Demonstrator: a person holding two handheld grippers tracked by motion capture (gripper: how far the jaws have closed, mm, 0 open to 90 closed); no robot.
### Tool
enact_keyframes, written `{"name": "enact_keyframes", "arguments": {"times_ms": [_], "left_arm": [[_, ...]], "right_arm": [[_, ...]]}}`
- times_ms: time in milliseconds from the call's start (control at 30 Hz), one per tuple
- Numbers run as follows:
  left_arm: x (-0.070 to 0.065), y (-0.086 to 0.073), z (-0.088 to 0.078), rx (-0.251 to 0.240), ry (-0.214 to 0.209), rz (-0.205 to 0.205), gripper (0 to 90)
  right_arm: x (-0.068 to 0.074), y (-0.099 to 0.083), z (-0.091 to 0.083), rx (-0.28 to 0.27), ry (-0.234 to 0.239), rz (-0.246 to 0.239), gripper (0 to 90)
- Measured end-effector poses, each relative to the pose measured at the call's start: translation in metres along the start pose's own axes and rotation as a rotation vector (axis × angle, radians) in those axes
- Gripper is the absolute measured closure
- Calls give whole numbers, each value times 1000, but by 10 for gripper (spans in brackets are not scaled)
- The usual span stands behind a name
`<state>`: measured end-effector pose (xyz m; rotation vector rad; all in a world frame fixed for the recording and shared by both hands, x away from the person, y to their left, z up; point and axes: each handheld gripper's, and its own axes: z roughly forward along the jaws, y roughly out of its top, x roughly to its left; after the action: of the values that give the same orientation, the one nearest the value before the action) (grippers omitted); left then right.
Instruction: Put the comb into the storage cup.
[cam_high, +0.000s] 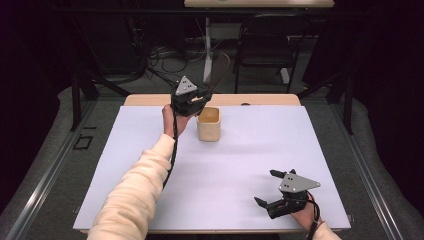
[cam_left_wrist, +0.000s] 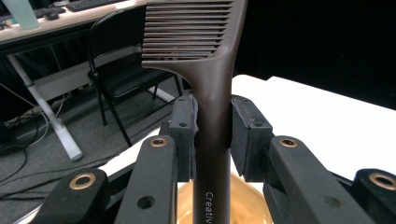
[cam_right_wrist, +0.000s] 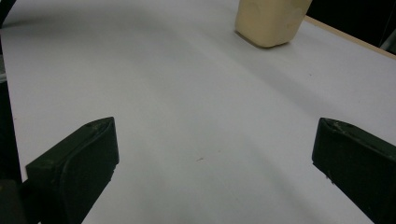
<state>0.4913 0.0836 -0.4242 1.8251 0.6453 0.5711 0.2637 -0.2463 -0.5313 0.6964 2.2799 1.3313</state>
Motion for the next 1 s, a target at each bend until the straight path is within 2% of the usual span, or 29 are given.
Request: {"name": "enact_keyframes", "arguments": {"times_ms": [133,233,467,667,1000], "left_arm": [[0,-2,3,-20,3,-3,720],[1,-5,4,-41,-3,-27,720],[3,-10,9,-43,-11,-55,719],[1,-13,15,-47,-39,-52,719],[2,-23,22,-14,-66,-43,719]], "right_arm": [[0,0,0,-1,1,-2,0],[0,0,0,5,2,-2,1],[0,0,0,8,3,-4,1],[0,0,1,13,7,-6,1],[1,0,1,13,8,-4,1]]}}
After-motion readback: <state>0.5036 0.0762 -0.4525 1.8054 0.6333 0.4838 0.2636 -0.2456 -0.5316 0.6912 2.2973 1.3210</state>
